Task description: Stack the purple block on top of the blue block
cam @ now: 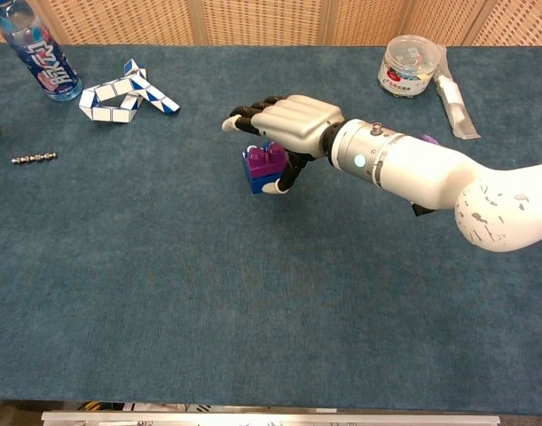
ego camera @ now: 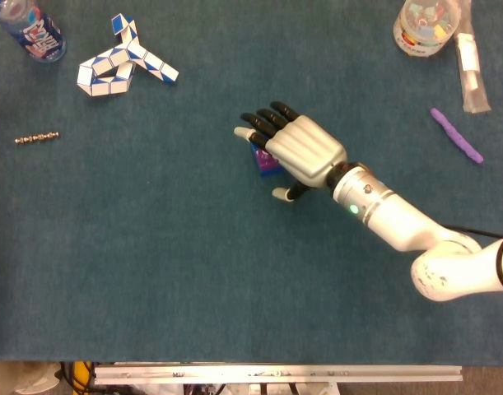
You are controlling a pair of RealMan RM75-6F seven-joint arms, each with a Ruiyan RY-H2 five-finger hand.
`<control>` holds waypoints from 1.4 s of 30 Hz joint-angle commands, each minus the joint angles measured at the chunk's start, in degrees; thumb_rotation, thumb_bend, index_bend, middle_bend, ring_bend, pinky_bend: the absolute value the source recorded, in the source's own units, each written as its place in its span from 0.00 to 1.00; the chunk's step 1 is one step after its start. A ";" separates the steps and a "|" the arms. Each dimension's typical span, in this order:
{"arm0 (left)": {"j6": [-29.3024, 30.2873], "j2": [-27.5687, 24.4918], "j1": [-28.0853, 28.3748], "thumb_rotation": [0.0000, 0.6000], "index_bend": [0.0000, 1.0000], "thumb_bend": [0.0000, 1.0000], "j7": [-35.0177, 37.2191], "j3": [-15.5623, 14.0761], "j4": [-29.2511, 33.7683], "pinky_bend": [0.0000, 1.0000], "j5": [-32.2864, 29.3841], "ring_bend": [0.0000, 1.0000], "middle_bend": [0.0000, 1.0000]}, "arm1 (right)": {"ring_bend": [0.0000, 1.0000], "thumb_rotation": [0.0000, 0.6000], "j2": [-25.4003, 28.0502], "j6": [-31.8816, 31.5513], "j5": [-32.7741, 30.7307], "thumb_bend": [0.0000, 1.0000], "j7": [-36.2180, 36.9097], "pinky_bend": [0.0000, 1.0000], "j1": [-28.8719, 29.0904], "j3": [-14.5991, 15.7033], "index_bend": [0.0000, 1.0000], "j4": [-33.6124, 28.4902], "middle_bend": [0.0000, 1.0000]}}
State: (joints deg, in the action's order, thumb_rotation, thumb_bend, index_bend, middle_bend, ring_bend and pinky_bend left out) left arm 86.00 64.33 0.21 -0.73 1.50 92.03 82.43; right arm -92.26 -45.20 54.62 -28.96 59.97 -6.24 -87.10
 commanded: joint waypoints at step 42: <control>-1.31 -0.08 -0.12 1.00 0.20 0.17 1.61 -0.05 -0.58 0.31 -1.01 0.19 0.18 | 0.00 0.61 -16.93 -2.54 14.88 0.00 12.28 0.00 -5.67 -1.23 0.00 23.63 0.00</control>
State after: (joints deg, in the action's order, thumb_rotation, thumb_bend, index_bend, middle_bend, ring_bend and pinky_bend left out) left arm 84.69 64.24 0.10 0.85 1.46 91.48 81.41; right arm -108.91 -47.91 69.39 -16.67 54.32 -7.34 -63.82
